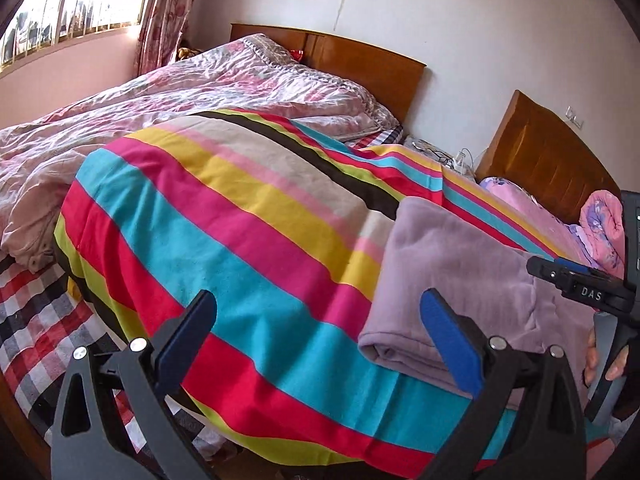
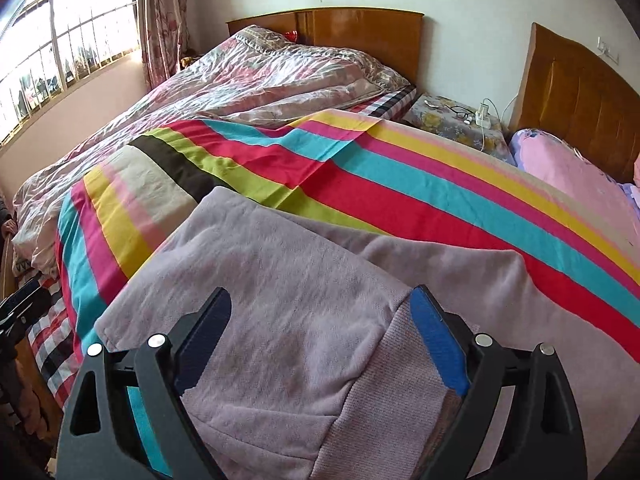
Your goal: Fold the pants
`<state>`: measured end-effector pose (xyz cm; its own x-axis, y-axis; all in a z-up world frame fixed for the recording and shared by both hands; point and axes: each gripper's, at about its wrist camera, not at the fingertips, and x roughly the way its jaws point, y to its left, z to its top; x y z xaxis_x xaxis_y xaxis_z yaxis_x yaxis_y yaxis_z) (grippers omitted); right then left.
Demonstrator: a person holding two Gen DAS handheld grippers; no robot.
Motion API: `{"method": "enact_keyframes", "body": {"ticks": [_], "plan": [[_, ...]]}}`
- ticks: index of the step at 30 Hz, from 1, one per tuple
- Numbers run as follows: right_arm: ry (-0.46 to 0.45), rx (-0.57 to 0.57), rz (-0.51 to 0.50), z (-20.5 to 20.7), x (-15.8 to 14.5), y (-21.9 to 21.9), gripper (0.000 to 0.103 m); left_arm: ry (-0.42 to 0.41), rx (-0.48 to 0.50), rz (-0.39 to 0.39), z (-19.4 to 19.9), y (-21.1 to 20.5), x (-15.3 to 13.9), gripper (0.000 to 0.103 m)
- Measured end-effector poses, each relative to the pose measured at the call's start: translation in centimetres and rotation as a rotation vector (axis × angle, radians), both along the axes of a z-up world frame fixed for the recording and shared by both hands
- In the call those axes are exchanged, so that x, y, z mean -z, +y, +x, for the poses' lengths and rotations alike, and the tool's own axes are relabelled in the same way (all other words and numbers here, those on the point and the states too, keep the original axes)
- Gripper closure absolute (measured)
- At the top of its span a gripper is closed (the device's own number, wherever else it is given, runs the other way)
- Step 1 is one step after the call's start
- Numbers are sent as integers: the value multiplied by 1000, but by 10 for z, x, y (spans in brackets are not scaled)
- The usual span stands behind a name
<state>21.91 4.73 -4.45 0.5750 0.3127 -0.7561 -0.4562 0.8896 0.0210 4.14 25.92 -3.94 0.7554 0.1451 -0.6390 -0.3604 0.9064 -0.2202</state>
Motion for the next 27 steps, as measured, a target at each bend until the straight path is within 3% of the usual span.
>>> {"method": "enact_keyframes", "body": {"ticks": [6,10,14,18,21,24,27], "plan": [[7,61,-37,0,13,-2,15,-20,79,141,5,-37,0,1],[65,57,-131,-5,38,-10,15,-3,111,159,10,-53,3,1],[46,87,23,-24,30,-46,15,-1,162,195,13,-78,0,1],[116,52,0,-37,55,-73,15,22,226,175,30,-110,2,1],[152,39,162,-47,54,-106,14,41,268,193,45,-139,2,1],[85,49,149,-58,41,-138,14,48,310,205,58,-167,-1,1],[69,115,232,-65,26,-190,14,84,324,226,73,-190,5,1]]}}
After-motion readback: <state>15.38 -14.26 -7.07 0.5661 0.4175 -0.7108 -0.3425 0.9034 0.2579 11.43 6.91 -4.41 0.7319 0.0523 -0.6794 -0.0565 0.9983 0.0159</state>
